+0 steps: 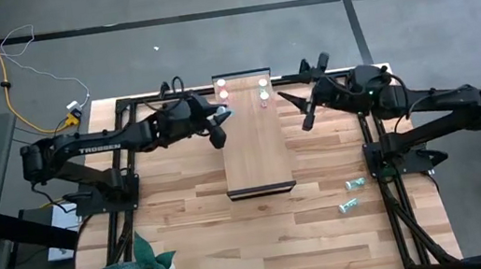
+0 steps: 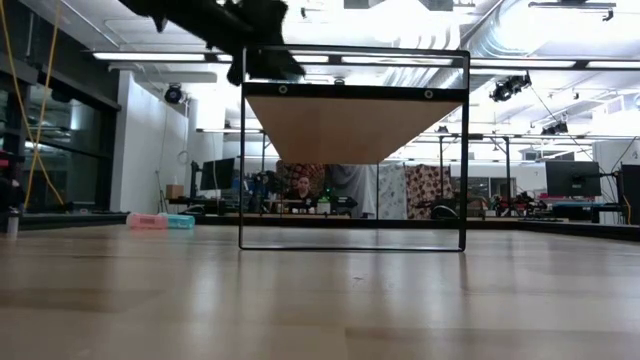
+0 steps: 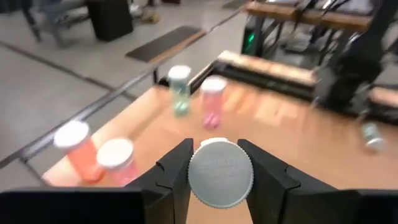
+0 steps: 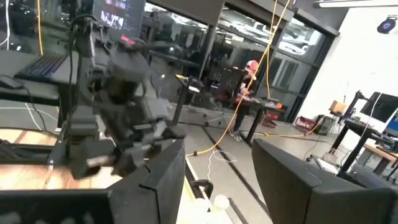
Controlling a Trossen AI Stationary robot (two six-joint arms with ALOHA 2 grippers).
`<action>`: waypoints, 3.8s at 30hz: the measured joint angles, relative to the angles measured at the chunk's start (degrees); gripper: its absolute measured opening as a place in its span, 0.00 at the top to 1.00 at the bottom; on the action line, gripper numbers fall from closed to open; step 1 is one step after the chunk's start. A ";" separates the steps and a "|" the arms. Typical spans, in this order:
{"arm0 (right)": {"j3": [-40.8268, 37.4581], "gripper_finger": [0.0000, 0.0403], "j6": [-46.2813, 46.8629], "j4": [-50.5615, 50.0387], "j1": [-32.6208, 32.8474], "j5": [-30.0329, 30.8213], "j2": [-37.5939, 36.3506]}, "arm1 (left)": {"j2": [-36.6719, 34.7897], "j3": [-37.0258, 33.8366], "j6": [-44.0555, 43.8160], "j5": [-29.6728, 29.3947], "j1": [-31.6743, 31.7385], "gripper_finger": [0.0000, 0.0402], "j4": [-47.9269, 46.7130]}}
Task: Pick and place medicine bottles onto shelf by color
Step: Put the transparent green pill bottle on the shelf
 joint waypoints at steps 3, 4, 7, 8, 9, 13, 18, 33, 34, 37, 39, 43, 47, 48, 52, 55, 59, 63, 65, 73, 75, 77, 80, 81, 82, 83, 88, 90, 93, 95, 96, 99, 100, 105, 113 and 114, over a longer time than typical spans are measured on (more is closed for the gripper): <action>0.00 0.56 0.01 -0.10 0.00 -0.02 0.74 | 1.14 0.14 -0.03 -0.06 1.70 0.72 0.00; 0.00 0.56 -0.04 -0.08 -0.01 -0.02 1.02 | 1.57 0.78 -0.04 0.03 2.24 0.72 -0.84; 0.00 0.56 -0.13 0.11 -0.05 0.00 1.71 | 3.43 4.12 0.01 0.07 3.67 0.73 -8.89; 0.00 0.56 -0.15 0.12 -0.11 -0.04 1.93 | 4.30 5.62 0.01 0.06 3.85 0.73 -11.07; 0.00 0.56 -0.15 0.00 -0.13 -0.02 1.99 | 4.99 7.11 0.04 0.03 3.88 0.73 -13.26; 0.00 0.56 -0.15 0.10 -0.15 -0.02 2.27 | 7.77 13.15 2.35 0.18 3.74 0.73 -19.96; 0.00 0.56 -0.15 0.10 -0.15 -0.02 2.27 | 10.97 18.99 2.82 3.95 3.77 0.72 -28.39; 0.00 0.56 0.11 0.12 -0.15 -0.03 2.26 | 14.50 20.70 5.45 6.94 4.62 0.72 -30.84; 0.00 0.56 0.33 0.12 -0.15 -0.03 2.26 | 14.50 20.70 5.45 6.94 4.90 0.73 -30.63; 0.00 0.56 0.42 0.12 -0.15 -0.04 2.27 | 14.50 20.70 5.45 7.90 5.85 0.72 -30.91; 0.00 0.56 0.42 0.12 -0.15 -0.04 2.26 | 14.50 20.70 5.44 8.75 6.32 0.72 -31.15; 0.00 0.56 0.42 0.12 -0.15 -0.04 2.26 | 14.50 20.70 5.47 8.93 6.50 0.72 -30.97; 0.00 0.56 0.44 0.12 -0.15 -0.04 2.28 | 14.50 20.70 6.87 8.94 6.52 0.72 -30.97; 0.00 0.56 0.44 0.12 -0.15 -0.04 2.26 | 14.50 20.70 6.89 8.93 6.52 0.72 -30.93; 0.00 0.56 0.44 0.12 -0.17 -0.04 2.26 | 14.50 20.70 6.89 8.93 6.52 0.72 -30.84; 0.00 0.56 0.44 0.12 -0.17 -0.04 2.26 | 14.50 20.70 7.01 8.92 6.59 0.72 -30.84; 0.00 0.56 0.44 0.12 -0.16 -0.04 2.26 | 14.50 20.70 7.53 8.93 6.67 0.72 -30.82; 0.00 0.56 0.44 0.12 -0.16 -0.04 2.27 | 14.50 20.70 7.49 8.93 6.67 0.71 -30.80; 0.00 0.56 0.44 0.11 -0.17 -0.04 2.28 | 14.50 20.70 7.48 8.98 6.67 0.70 -30.80; 0.00 0.56 0.46 0.12 -0.17 -0.04 2.26 | 14.50 20.70 7.44 9.06 6.69 0.54 -30.80; 0.00 0.56 0.44 0.12 -0.15 -0.06 2.28 | 14.50 20.70 7.42 9.06 6.69 0.51 -30.71; 0.00 0.56 0.46 0.12 -0.16 -0.04 2.26 | 14.47 20.75 7.35 9.06 6.69 0.48 -30.64; 0.00 0.56 0.44 0.12 -0.16 -0.05 2.27 | 13.87 22.06 7.33 9.05 6.76 0.46 -31.32; 0.00 0.56 0.44 0.12 -0.17 -0.06 2.26 | 13.43 22.83 7.33 9.03 6.78 0.46 -31.57; 0.00 0.56 0.44 0.12 -0.15 -0.06 2.27 | 12.88 23.76 7.33 9.02 6.97 0.45 -32.56; 0.00 0.56 0.42 0.12 -0.16 -0.05 2.27 | 12.21 24.86 7.33 8.95 7.15 0.45 -33.82; 0.00 0.56 0.31 0.15 -0.15 0.00 2.26 | 8.28 28.86 4.95 6.10 7.26 0.46 -38.37; 0.00 0.56 0.28 0.12 -0.16 0.02 2.26 | 5.42 28.45 3.30 5.62 7.24 0.46 -38.09; 0.00 0.56 0.38 -0.12 -0.16 0.02 2.26 | 0.13 24.68 2.28 5.43 6.72 0.47 -37.11; 0.00 0.56 0.39 -0.93 -0.15 0.03 2.26 | -3.90 19.75 1.15 4.80 5.61 0.47 -33.20; 0.00 0.56 0.39 -1.42 -0.17 0.05 2.26 | -6.15 16.65 0.59 4.47 5.01 0.47 -30.55; 0.00 0.56 0.44 -2.76 -0.15 0.05 2.27 | -13.21 5.49 -1.52 4.48 3.16 0.47 -20.19; 0.00 0.56 0.45 -3.46 -0.16 0.05 2.26 | -15.35 1.31 -2.41 4.47 2.37 0.47 -15.70; 0.00 0.56 3.69 -7.55 -0.15 0.05 1.94 | -22.82 -17.70 -5.00 4.42 -1.50 0.47 10.03; 6.40 0.56 24.01 -38.81 3.71 0.05 1.24 | -26.90 -27.35 -4.40 4.57 -3.88 0.47 22.11; 7.73 0.56 28.08 -44.25 4.61 0.05 1.50 | -26.88 -27.31 -3.90 4.58 -3.88 0.47 22.20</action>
